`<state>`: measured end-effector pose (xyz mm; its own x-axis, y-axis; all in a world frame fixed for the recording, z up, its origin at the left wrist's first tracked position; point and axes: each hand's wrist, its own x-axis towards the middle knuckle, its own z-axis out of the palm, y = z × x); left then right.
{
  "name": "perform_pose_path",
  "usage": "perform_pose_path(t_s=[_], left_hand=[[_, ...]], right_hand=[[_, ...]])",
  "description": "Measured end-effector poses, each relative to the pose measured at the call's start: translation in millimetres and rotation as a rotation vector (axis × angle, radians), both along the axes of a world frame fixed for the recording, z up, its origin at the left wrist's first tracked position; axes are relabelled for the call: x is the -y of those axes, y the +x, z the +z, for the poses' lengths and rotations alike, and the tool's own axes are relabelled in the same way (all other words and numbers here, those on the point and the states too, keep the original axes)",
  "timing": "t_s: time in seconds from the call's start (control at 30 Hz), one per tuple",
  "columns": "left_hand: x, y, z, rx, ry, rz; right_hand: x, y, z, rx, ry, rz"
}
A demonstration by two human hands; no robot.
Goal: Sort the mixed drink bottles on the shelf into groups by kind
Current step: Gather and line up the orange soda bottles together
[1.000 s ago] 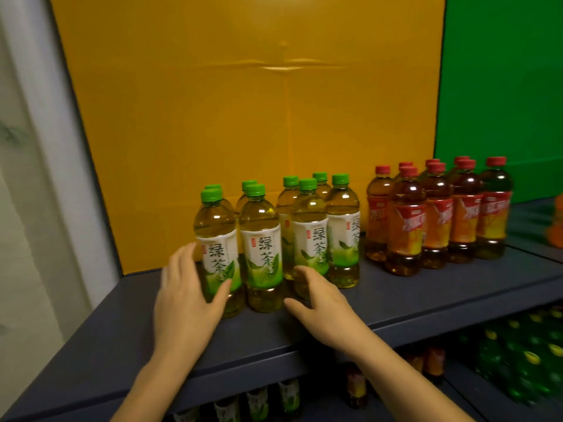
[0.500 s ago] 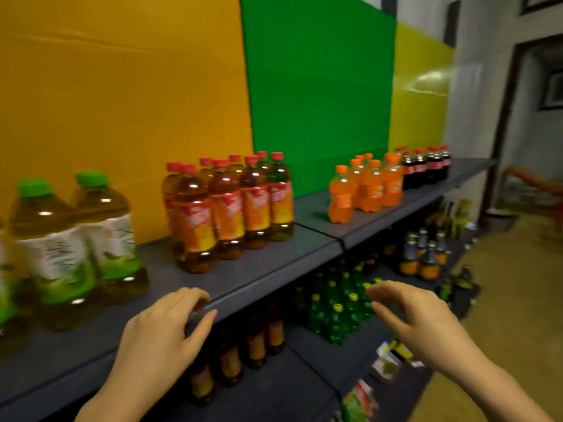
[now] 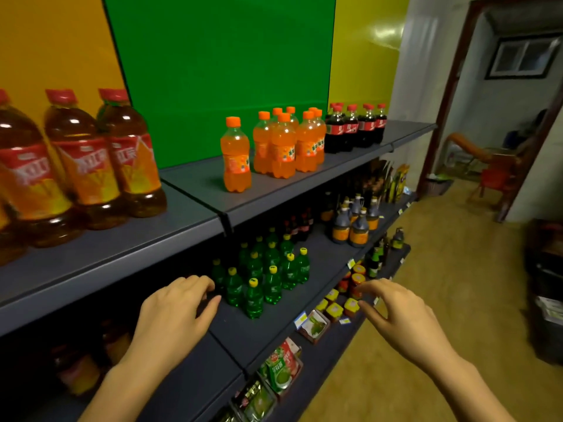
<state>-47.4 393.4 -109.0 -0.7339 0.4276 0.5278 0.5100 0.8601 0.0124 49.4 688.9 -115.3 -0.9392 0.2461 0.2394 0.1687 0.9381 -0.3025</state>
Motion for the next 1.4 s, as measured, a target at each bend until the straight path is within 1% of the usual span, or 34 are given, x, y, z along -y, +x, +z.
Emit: perform_pose_path(t_s=[0.13, 0.3, 0.43, 0.53, 0.77, 0.93, 1.1, 1.17, 1.27, 1.4], left_hand=[[-32.7, -36.5, -3.5, -0.053, 0.008, 0.043], [-64.6, -79.4, 20.0, -0.148, 0.116, 0.101], [-87.3, -109.0, 46.0, -0.244, 0.166, 0.149], [-99.3, -128.9, 58.0, -0.273, 0.181, 0.179], [-113.9, -167.3, 68.8, -0.181, 0.211, 0.325], [-128.6, -183.0, 72.0, -0.053, 0.344, 0.489], [-142.6, -198.0, 74.4, 0.073, 0.555, 0.473], [-148.4, -203.7, 75.8, 0.112, 0.597, 0.490], [-151.7, -213.7, 76.5, 0.116, 0.656, 0.504], [-149.4, -221.5, 77.5, 0.141, 0.719, 0.479]], right_hand=[[-41.8, -49.5, -7.3, -0.005, 0.030, 0.025], [-90.0, -124.1, 9.4, -0.044, 0.030, 0.056], [-119.4, -183.8, 30.4, -0.128, -0.008, 0.152], [-126.0, -225.0, 45.6, -0.200, -0.076, 0.252], [-117.0, -310.2, 69.1, -0.328, -0.237, 0.485], [-97.7, -350.7, 77.1, -0.388, -0.339, 0.620], [-81.9, -371.8, 71.9, -0.310, -0.411, 0.716], [-76.6, -377.8, 70.4, -0.273, -0.444, 0.740], [-69.1, -384.3, 69.9, -0.279, -0.486, 0.737], [-62.9, -386.7, 67.9, -0.326, -0.446, 0.740]])
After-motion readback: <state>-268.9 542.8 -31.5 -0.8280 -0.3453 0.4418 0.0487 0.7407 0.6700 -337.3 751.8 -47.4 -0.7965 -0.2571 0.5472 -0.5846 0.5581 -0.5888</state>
